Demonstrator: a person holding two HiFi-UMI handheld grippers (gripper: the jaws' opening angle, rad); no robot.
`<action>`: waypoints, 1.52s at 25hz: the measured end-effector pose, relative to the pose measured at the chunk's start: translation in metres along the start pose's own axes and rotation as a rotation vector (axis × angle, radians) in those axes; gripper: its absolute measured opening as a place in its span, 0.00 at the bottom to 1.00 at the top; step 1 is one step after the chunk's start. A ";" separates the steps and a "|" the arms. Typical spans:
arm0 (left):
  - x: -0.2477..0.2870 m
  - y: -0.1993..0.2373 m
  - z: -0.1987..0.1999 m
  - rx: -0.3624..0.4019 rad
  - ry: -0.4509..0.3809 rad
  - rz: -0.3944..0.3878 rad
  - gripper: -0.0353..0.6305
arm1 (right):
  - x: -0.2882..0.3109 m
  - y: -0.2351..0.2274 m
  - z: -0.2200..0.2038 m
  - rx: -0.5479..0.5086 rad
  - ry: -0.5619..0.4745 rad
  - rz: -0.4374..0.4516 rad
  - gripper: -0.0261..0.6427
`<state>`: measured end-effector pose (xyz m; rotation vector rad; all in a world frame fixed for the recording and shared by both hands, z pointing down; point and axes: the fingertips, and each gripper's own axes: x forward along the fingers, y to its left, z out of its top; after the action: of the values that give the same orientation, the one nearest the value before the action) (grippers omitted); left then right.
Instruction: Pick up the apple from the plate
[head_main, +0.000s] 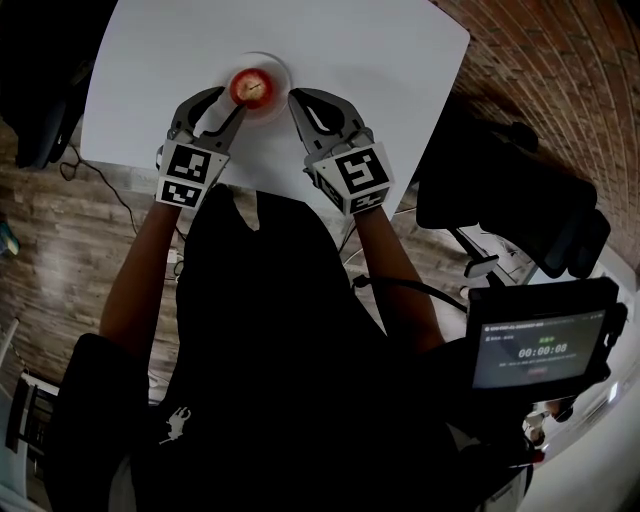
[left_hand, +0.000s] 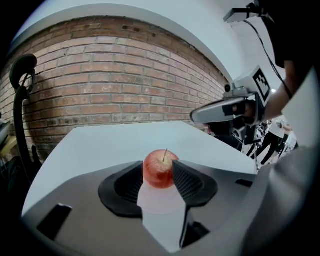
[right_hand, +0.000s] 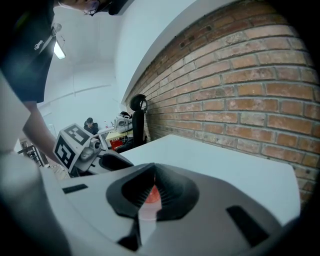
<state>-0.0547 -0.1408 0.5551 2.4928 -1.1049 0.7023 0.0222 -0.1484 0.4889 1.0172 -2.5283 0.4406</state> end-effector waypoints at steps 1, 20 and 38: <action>0.000 0.001 0.000 0.003 0.002 0.001 0.31 | 0.000 0.000 0.000 -0.001 0.004 0.000 0.05; 0.023 -0.015 -0.022 0.112 0.097 -0.049 0.68 | -0.004 -0.008 0.001 0.012 0.003 -0.018 0.05; 0.057 -0.016 -0.024 0.217 0.127 -0.063 0.71 | -0.011 -0.016 -0.008 0.034 0.041 -0.035 0.05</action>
<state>-0.0168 -0.1534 0.6052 2.6043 -0.9459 0.9942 0.0433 -0.1494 0.4935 1.0524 -2.4712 0.4915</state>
